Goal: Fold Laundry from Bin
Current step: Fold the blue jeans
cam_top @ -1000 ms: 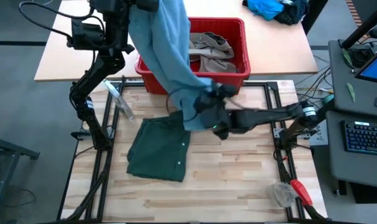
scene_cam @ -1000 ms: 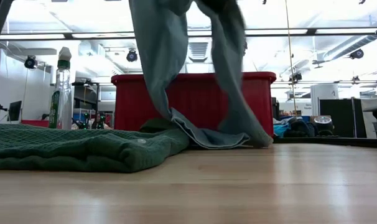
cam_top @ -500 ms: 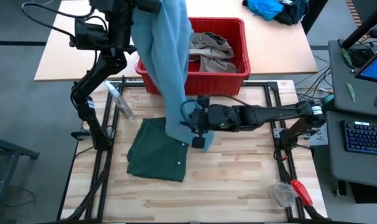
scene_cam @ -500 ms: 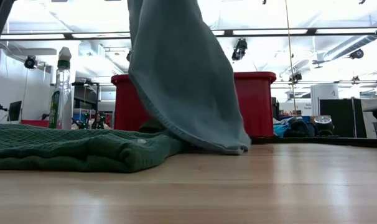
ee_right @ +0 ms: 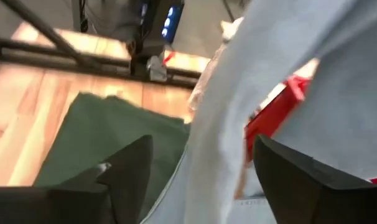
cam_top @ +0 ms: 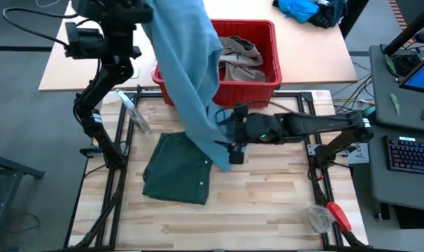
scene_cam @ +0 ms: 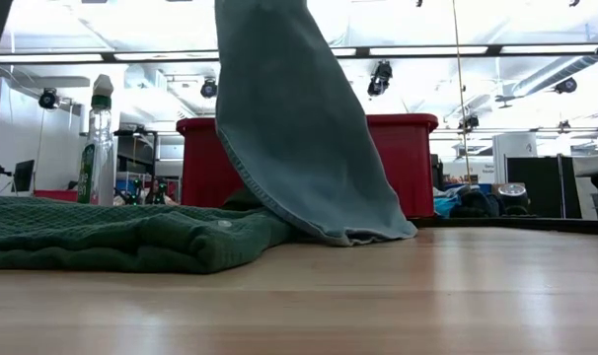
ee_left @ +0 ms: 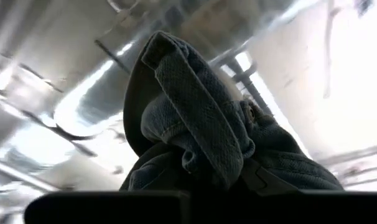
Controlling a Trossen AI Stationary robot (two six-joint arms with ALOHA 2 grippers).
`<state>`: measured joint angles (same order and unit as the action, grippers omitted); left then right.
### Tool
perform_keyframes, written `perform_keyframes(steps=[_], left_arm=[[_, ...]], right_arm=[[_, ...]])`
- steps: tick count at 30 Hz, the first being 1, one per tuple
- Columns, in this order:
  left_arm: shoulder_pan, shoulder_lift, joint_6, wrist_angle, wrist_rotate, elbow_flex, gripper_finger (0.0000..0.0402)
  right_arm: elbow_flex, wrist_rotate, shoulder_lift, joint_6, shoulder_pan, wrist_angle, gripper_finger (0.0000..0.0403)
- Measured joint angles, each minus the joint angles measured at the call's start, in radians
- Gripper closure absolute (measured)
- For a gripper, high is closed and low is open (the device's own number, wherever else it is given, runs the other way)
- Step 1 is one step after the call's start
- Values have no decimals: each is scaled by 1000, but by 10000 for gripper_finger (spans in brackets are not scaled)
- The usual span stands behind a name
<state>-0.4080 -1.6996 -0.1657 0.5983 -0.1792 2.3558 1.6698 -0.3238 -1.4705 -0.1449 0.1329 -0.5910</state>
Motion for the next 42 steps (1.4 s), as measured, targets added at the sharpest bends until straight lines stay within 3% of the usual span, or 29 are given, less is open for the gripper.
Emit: perform_keyframes(steps=[2, 5, 8, 12, 19, 28, 32, 36, 42], left_arm=[[0, 13, 106, -2, 72, 0, 380], [0, 28, 315, -2, 259, 0, 380], [4, 31, 338, 2, 361, 0, 380], [8, 14, 255, -36, 326, 0, 380], [7, -45, 69, -122, 115, 0, 380], [6, -125, 52, -93, 109, -1, 380], [6, -139, 59, -74, 108, -1, 380], [6, -140, 122, -73, 110, -1, 380], [6, -138, 185, -65, 110, -1, 380]], right_arm=[[8, -9, 39, -4, 0, 4, 126], [17, -77, 102, -24, 0, 57, 114], [18, -100, 157, -78, 0, 188, 102], [18, -64, 190, -108, 0, 321, 79], [59, -79, 146, -91, -1, 316, 40], [180, -372, 52, -101, -52, 314, 37], [235, -417, 18, -97, -101, 286, 37], [302, -329, -20, -15, -175, 192, 37], [362, 145, -64, 149, -306, 126, 44]])
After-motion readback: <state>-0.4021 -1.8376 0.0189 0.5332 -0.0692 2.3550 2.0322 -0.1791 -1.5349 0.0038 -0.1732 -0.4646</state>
